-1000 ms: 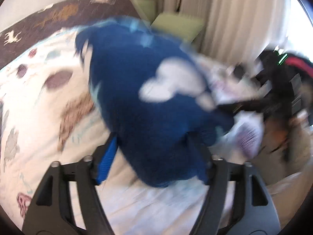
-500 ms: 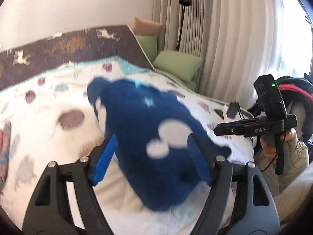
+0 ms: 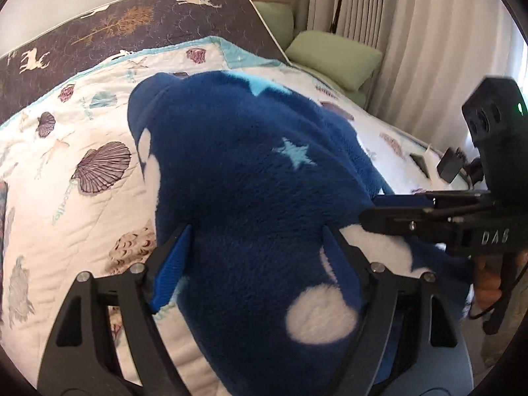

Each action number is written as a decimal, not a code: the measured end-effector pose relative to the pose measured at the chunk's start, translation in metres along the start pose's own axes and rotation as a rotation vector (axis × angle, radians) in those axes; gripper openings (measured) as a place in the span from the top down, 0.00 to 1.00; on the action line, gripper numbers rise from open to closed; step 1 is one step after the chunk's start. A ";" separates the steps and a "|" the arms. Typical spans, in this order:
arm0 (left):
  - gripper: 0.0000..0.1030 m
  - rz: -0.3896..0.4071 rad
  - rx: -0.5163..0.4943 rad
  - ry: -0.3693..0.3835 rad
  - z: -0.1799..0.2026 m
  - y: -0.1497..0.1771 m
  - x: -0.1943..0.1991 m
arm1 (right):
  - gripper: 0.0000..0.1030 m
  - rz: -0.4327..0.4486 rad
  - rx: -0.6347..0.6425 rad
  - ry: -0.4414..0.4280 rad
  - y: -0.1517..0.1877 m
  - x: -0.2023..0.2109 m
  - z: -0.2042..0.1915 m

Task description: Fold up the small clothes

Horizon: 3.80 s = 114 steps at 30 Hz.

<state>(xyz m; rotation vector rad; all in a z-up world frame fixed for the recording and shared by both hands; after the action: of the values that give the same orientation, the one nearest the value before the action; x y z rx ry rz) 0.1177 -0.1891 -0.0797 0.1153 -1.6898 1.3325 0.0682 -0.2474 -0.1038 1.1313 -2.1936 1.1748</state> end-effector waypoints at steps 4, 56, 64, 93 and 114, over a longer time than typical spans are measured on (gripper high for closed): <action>0.18 -0.037 0.053 0.062 -0.005 -0.003 -0.009 | 0.57 -0.038 -0.012 0.042 -0.008 -0.006 0.004; 0.54 -0.049 0.200 -0.013 -0.084 -0.086 -0.112 | 0.42 -0.023 -0.050 0.147 -0.079 -0.079 0.032; 0.47 0.052 0.212 0.046 -0.070 -0.095 -0.026 | 0.42 0.023 -0.039 0.085 -0.078 -0.037 0.016; 0.07 -0.023 0.148 0.139 -0.010 0.047 0.015 | 0.43 -0.063 0.167 0.032 0.065 0.018 -0.013; 0.00 -0.002 0.167 0.134 -0.023 0.042 0.021 | 0.12 -0.065 -0.073 -0.042 0.032 0.018 0.049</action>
<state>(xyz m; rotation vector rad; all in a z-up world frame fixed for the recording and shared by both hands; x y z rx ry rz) 0.0957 -0.1447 -0.0955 0.1214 -1.4653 1.4472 0.0328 -0.2862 -0.1348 1.1974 -2.1952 1.0442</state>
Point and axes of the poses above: each gripper's, at about its wrist camera, not at the fingertips, and x roughly against the way its jaws point, z to its right, y to its underside, the point moved 10 cm from there along -x, roughly the way its jaws point, and after that the axes turned 2 degrees about -y, right-handed, at the moved point
